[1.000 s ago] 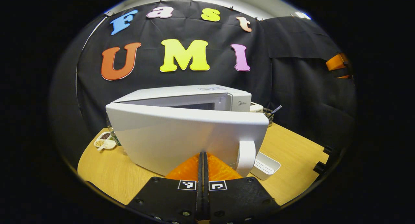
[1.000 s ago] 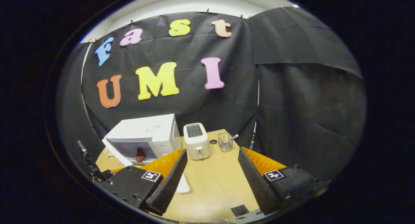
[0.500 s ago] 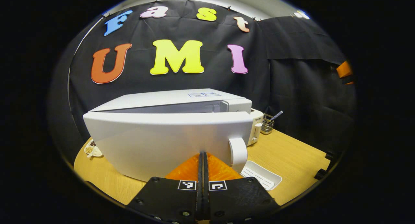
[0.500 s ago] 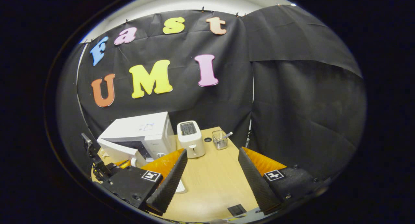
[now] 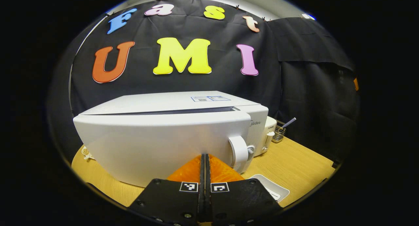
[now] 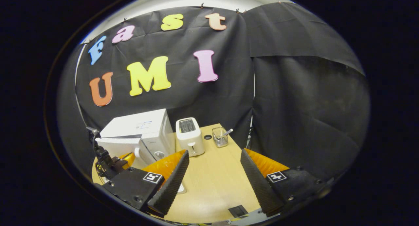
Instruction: Open the microwave oven with the left hand, put the food in, and close the microwave oven.
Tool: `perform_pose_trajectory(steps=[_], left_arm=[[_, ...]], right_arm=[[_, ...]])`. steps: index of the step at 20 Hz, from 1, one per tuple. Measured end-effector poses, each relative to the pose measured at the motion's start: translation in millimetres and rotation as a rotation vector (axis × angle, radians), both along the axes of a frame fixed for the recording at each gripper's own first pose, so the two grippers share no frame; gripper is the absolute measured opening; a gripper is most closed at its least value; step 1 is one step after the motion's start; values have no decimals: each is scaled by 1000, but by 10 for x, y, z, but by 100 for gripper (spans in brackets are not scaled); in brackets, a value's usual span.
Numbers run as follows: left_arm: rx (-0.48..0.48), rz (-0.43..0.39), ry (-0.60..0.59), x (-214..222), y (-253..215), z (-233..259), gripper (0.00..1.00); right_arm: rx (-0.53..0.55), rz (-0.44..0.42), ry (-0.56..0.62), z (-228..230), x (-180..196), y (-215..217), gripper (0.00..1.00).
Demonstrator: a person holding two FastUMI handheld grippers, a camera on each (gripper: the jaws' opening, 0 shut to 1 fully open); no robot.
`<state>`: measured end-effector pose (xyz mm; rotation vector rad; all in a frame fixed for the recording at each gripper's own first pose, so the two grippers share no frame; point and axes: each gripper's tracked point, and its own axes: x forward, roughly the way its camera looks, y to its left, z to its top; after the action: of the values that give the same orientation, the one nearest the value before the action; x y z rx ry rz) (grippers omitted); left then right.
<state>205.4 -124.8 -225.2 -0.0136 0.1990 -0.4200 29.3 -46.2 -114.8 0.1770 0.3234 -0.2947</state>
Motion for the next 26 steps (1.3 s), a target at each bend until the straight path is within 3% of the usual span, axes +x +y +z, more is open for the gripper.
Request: perform_pose_trajectory(steps=[13, 14, 15, 26], left_arm=[[5, 29, -26, 157, -63, -13, 0], [11, 43, 16, 187, -52, -86, 0], [-19, 38, 26, 150, -116, -69, 0], [9, 70, 27, 59, -19, 2, 0]], right_arm=[[15, 29, 19, -55, 170, 23, 100], [19, 35, 22, -63, 189, 43, 100], [22, 43, 26, -84, 203, 61, 100], [15, 108, 35, -130, 277, 192, 100]])
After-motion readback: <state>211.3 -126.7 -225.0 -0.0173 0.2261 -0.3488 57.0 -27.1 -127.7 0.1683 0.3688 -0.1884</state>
